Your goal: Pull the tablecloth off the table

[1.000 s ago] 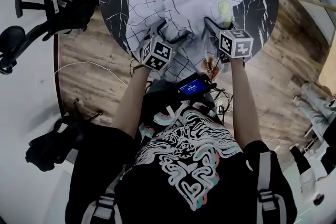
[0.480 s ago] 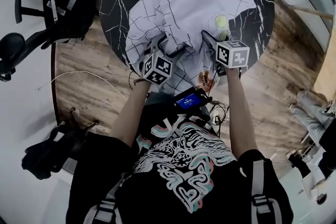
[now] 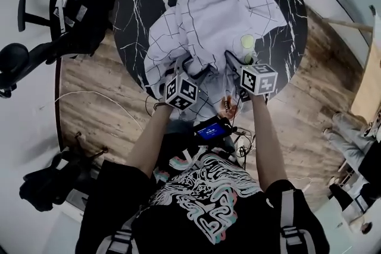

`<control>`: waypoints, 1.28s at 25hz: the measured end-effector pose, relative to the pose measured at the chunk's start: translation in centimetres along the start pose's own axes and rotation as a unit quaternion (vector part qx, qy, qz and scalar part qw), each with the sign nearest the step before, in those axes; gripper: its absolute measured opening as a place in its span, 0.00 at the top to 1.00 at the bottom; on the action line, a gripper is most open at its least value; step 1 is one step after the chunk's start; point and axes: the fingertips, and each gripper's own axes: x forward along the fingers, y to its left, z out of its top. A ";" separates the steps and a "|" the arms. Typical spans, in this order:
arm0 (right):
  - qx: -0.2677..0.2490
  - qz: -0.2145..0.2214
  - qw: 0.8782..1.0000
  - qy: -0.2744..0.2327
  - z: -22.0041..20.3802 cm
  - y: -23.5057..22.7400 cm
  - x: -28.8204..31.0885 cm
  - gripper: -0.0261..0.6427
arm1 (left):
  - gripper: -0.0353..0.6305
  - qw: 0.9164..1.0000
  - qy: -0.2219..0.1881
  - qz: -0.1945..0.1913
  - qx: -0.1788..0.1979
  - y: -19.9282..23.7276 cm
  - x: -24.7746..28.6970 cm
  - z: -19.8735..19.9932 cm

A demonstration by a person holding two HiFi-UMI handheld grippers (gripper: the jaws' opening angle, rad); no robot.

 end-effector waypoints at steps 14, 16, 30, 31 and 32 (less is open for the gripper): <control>0.067 0.036 0.997 0.026 -0.1 1.0 0.8 0.76 | 0.53 1.000 0.006 0.009 -0.020 0.0 0.6 0.8; 0.067 0.029 0.997 0.021 -0.1 0.9 0.7 0.76 | 0.52 1.000 0.002 0.011 -0.018 0.0 0.7 0.9; 0.051 0.045 0.997 -0.019 0.4 3.0 0.5 0.78 | 0.55 0.999 -0.031 -0.019 -0.015 -0.6 0.1 2.1; 0.053 0.051 0.997 -0.023 0.6 3.3 0.5 0.78 | 0.55 0.999 -0.036 -0.021 -0.014 -0.5 0.0 2.4; 0.054 0.056 0.997 -0.027 0.8 3.6 0.5 0.78 | 0.56 0.999 -0.040 -0.020 -0.012 -0.4 -0.2 2.6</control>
